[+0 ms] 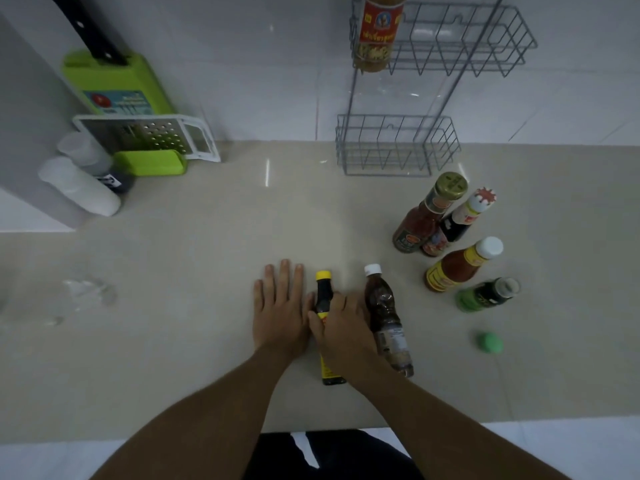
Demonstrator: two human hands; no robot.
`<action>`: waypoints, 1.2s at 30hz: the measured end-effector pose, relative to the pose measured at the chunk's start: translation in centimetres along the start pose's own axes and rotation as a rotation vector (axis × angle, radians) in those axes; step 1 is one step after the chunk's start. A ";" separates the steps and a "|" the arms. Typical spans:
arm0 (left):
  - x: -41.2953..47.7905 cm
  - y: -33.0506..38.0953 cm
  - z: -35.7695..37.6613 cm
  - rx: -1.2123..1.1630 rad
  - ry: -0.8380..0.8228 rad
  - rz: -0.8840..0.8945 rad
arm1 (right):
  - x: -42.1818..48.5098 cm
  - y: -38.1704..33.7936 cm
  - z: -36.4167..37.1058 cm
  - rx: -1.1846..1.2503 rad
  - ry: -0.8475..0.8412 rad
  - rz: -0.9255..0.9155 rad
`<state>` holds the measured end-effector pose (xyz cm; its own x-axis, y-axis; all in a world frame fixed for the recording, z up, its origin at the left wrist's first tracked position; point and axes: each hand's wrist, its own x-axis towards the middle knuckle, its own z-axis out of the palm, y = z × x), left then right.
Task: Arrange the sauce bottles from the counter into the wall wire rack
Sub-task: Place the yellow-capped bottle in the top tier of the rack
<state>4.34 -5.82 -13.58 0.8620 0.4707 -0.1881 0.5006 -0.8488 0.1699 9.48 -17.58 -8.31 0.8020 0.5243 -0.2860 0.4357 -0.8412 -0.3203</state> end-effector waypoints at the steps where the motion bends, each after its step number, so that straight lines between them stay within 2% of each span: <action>1: 0.0 0.0 0.1 0.002 -0.005 0.001 | 0.0 0.0 0.0 -0.001 0.004 0.004; 4: 0.1 0.0 -0.2 -0.005 -0.039 0.002 | 0.2 0.1 -0.1 0.006 -0.006 0.006; 7: 0.2 -0.1 -0.6 -0.029 -0.070 0.021 | 0.6 0.2 -1.1 0.093 0.090 -0.001; 11: 1.4 0.0 -3.1 -0.157 -0.091 0.056 | 2.6 -0.1 -4.2 0.468 0.114 -0.039; 15: 4.5 1.5 -7.2 -0.317 -0.134 0.100 | 5.5 -1.2 -10.6 0.777 0.185 -0.199; 21: 10.0 5.1 -15.2 -0.439 0.016 0.178 | 9.9 -2.5 -22.5 0.961 0.342 -0.372; 29: 17.0 9.4 -25.4 -0.551 0.112 0.258 | 17.2 -2.6 -35.1 0.930 0.573 -0.425; 33: 19.1 10.8 -27.9 -0.615 0.080 0.280 | 19.6 -2.0 -37.2 0.793 0.644 -0.397; 36: 19.9 11.2 -28.5 -0.672 0.028 0.297 | 20.8 -1.6 -37.1 0.725 0.617 -0.370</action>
<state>29.33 0.89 12.12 0.9663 0.2569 -0.0186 0.1783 -0.6153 0.7678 40.58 -10.25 19.78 0.8274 0.4031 0.3911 0.5108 -0.2505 -0.8224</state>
